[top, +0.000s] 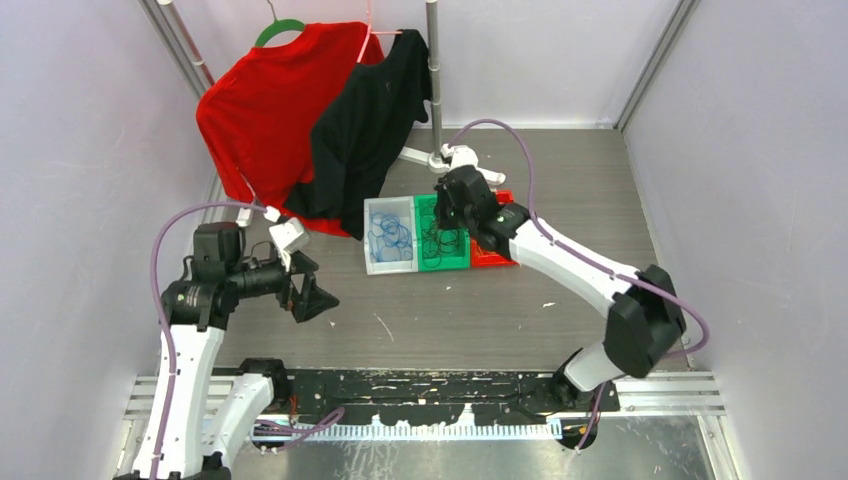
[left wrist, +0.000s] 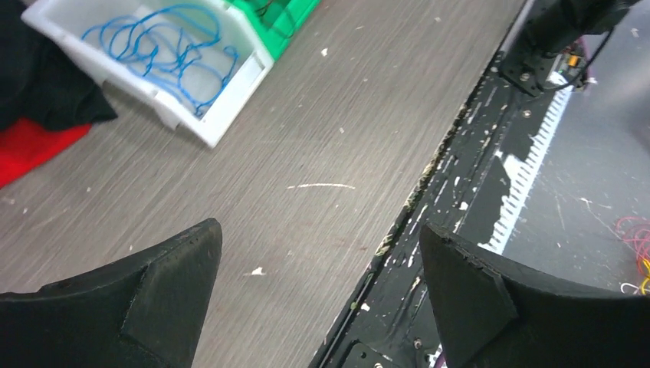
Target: Untangle the cables
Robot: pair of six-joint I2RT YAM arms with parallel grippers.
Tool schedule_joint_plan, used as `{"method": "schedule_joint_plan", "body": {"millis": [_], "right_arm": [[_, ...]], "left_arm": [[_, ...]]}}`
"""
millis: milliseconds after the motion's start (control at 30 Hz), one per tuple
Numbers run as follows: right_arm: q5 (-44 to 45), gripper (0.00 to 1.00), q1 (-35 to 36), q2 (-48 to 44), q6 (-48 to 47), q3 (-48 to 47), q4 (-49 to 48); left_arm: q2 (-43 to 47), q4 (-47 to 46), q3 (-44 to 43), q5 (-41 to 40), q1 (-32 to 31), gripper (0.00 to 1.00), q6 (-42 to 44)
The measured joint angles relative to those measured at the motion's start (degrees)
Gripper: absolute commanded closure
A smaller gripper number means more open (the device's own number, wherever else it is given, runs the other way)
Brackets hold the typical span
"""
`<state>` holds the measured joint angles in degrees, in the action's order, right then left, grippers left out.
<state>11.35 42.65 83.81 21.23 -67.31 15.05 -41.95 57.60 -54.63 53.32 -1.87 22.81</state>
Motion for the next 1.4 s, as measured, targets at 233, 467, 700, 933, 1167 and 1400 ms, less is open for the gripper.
{"method": "schedule_joint_plan", "body": {"millis": [233, 467, 700, 933, 1167, 1400], "right_arm": [[3.4, 0.28, -5.7, 11.0, 0.3, -4.6, 0.7], [4.5, 0.06, -5.7, 11.6, -0.1, -7.4, 2.8], [11.0, 0.00, -9.4, -3.7, -0.1, -0.7, 4.2], [29.1, 0.00, -21.1, -23.8, 4.6, 14.7, 4.1], [48.2, 0.00, -23.8, -31.1, -0.2, 43.6, -15.8], [53.0, 0.00, -30.5, -22.8, -1.6, 50.5, -35.0]], "left_arm": [[-3.3, 0.5, -1.9, -10.6, 0.0, 0.00, -1.6], [-5.9, -0.6, -2.4, -22.4, 0.1, 0.01, -2.0], [-9.4, -11.2, 2.5, -28.5, 2.9, 0.01, -3.5], [-17.2, -31.4, 13.9, -29.8, 9.2, 0.01, -8.1], [-21.1, -61.3, 30.9, -29.6, 10.3, 0.01, -15.9], [-37.0, -89.7, 35.8, -29.2, 10.4, 0.01, -23.0]]}}
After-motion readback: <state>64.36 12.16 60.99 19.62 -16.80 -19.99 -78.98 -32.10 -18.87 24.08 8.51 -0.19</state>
